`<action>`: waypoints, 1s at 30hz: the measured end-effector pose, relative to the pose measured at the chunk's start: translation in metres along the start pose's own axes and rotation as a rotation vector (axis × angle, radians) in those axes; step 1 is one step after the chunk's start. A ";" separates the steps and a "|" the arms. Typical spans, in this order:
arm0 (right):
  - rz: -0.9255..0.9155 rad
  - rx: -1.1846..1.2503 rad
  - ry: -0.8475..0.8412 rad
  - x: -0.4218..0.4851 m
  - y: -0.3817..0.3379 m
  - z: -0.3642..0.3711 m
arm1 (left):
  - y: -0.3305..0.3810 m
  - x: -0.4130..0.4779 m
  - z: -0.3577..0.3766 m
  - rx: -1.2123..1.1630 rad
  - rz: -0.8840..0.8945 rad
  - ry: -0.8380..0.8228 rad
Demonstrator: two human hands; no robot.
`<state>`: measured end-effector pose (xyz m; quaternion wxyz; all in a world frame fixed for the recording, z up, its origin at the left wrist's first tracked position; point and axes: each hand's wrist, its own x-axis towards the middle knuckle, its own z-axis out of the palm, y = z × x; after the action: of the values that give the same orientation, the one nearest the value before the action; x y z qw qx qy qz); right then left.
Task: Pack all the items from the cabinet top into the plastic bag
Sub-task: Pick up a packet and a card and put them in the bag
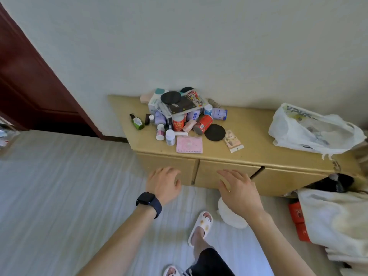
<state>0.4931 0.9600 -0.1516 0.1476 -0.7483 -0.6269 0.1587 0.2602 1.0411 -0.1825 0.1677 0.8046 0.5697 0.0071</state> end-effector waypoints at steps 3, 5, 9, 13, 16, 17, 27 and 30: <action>0.077 -0.029 -0.157 0.051 0.022 0.005 | 0.005 0.050 0.006 0.008 -0.041 -0.090; 0.110 -0.029 -0.230 0.082 0.036 0.007 | 0.010 0.079 0.010 0.021 -0.067 -0.157; 0.148 -0.013 -0.358 0.150 0.068 0.018 | 0.016 0.141 0.019 0.025 -0.091 -0.255; 0.238 -0.054 -0.477 0.209 0.095 0.030 | 0.017 0.188 0.034 0.061 -0.109 -0.352; 0.295 -0.089 -0.472 0.256 0.109 0.043 | 0.015 0.226 0.052 0.100 -0.086 -0.427; 0.311 -0.096 -0.465 0.270 0.112 0.048 | 0.012 0.238 0.060 0.114 -0.075 -0.460; 0.607 -0.047 -0.447 0.345 0.151 0.106 | -0.019 0.285 0.131 0.221 0.045 -0.455; 0.651 -0.108 -0.398 0.346 0.151 0.113 | -0.024 0.282 0.144 0.235 0.164 -0.459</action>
<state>0.6368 1.2772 -0.3356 -0.0749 -0.8695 -0.3804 0.3060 0.3663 1.2692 -0.3757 0.1968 0.8425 0.4465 -0.2283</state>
